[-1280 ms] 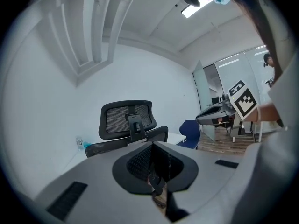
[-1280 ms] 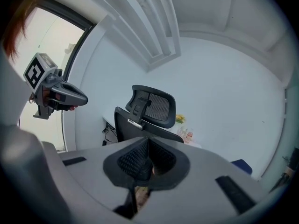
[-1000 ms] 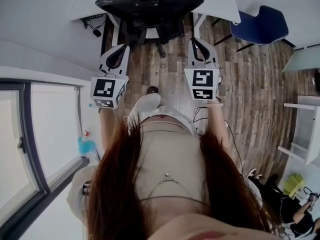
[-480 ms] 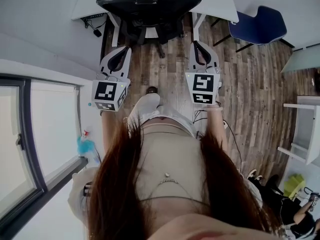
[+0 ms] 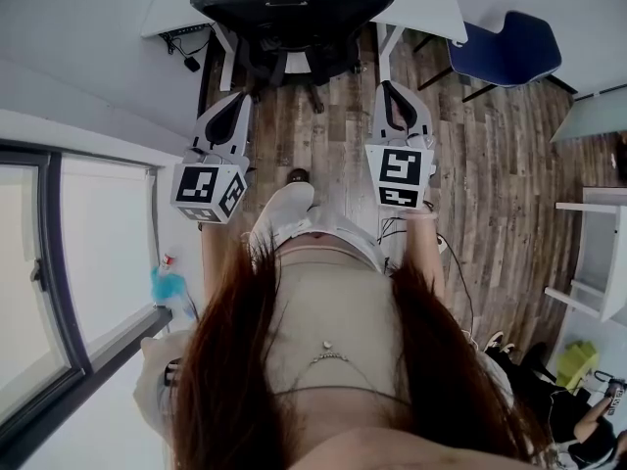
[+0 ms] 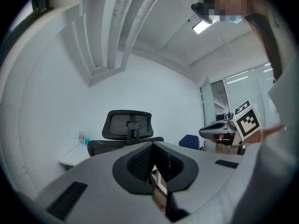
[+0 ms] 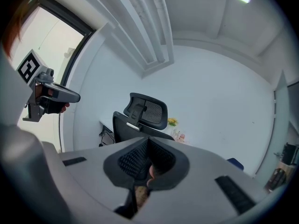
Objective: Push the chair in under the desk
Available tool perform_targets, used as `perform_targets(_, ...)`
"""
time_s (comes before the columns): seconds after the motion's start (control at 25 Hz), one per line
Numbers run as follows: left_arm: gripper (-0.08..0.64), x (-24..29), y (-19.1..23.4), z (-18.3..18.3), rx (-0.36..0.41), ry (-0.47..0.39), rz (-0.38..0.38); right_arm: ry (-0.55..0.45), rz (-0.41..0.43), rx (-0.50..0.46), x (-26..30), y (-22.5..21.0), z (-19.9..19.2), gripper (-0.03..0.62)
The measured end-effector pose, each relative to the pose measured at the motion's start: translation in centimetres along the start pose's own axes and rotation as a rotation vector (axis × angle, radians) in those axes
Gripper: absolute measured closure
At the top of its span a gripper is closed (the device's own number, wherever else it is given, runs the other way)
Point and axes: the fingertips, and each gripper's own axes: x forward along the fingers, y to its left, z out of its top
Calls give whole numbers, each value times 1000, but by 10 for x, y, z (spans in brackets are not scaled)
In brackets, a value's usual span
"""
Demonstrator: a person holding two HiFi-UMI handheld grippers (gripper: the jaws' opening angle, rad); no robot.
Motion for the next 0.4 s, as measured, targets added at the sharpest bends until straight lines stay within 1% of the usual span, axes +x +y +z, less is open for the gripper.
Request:
perform_targets(0.2, 557, -1, -2, -2, 27, 4, -22, 8, -11, -25, 0, 2, -1, 568)
perform_targets(0.4, 555, -1, 0, -1, 33, 1, -27, -2, -12, -27, 2, 5, 5, 568)
